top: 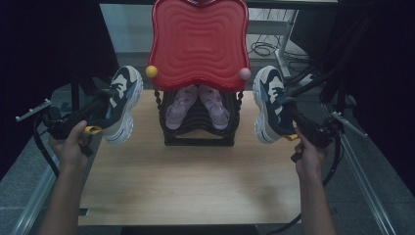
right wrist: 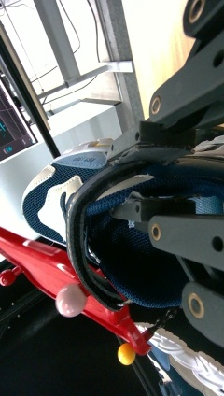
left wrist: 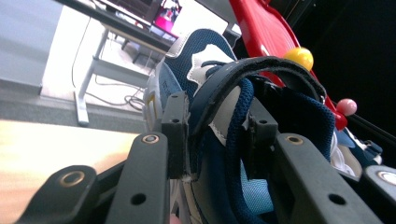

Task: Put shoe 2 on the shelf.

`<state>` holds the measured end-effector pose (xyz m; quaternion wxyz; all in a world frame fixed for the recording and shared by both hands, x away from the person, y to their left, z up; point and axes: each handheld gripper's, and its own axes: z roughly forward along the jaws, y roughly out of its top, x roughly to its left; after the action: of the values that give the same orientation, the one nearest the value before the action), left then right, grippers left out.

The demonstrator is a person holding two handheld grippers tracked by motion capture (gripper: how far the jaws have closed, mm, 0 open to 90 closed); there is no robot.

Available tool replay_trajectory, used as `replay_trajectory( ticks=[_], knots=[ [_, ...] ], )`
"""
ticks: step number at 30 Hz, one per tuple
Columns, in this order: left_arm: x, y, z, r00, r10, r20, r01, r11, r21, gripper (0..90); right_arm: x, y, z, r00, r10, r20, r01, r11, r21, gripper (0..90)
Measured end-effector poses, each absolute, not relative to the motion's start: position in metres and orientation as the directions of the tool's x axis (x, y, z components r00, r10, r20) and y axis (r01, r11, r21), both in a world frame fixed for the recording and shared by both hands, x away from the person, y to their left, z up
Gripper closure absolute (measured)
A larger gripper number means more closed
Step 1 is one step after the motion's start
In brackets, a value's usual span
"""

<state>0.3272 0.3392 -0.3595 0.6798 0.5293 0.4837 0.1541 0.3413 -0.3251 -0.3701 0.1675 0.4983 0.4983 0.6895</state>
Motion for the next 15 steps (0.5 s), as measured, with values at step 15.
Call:
replay_trajectory(
  ticks=[15],
  knots=[
    [0.34,0.338,-0.332,0.502,0.709,-0.495,0.245,0.432,0.868,67.4,0.349,-0.326,-0.338,-0.466,0.707,0.532,0.241,-0.477,0.845,72.8]
  ],
)
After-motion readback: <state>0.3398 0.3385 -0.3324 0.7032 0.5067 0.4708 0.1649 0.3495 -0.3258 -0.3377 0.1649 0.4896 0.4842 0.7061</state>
